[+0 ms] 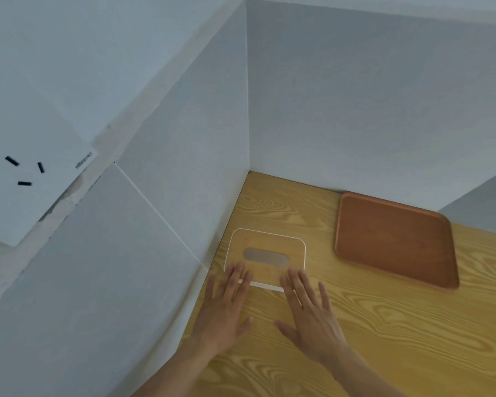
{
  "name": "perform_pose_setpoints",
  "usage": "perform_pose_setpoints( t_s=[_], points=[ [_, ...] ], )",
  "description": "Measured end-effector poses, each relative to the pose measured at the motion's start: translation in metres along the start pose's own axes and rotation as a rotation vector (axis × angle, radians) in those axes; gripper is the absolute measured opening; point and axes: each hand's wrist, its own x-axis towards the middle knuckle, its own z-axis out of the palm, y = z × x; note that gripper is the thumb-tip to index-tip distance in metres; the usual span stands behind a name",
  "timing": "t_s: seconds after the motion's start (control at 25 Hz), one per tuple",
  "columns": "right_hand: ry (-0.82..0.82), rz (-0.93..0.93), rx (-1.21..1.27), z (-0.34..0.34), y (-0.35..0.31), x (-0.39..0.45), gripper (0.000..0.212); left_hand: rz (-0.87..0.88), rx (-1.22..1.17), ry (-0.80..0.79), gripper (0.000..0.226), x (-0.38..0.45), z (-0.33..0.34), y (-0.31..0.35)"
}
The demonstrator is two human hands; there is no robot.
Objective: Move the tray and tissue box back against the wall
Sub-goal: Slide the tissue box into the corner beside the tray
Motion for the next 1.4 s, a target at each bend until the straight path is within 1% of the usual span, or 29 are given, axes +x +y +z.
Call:
perform_pose_setpoints(
  t_s=[0.28,0.52,0.88,1.04,1.24,1.4],
  points=[
    [0.000,0.049,0.062,-0.010,0.005,0.017,0.083,-0.069,0.011,-0.024,0.094,0.020,-0.015,0.004],
    [-0.012,0.077,0.080,-0.023,0.017,0.052,0.084,-0.109,-0.027,-0.024,0.093,0.055,-0.035,-0.001],
    [-0.039,0.128,0.125,-0.056,0.036,0.112,0.084,-0.142,0.078,-0.111,0.095,0.127,-0.083,-0.003],
    [-0.061,0.143,0.142,-0.072,0.044,0.141,0.079,-0.137,0.149,-0.132,0.093,0.158,-0.104,-0.004],
    [-0.097,0.164,0.129,-0.087,0.056,0.175,0.077,-0.154,0.164,-0.186,0.093,0.195,-0.121,-0.009],
    [-0.117,0.177,0.141,-0.095,0.064,0.199,0.077,-0.157,0.158,-0.190,0.095,0.217,-0.128,-0.015]
  ],
)
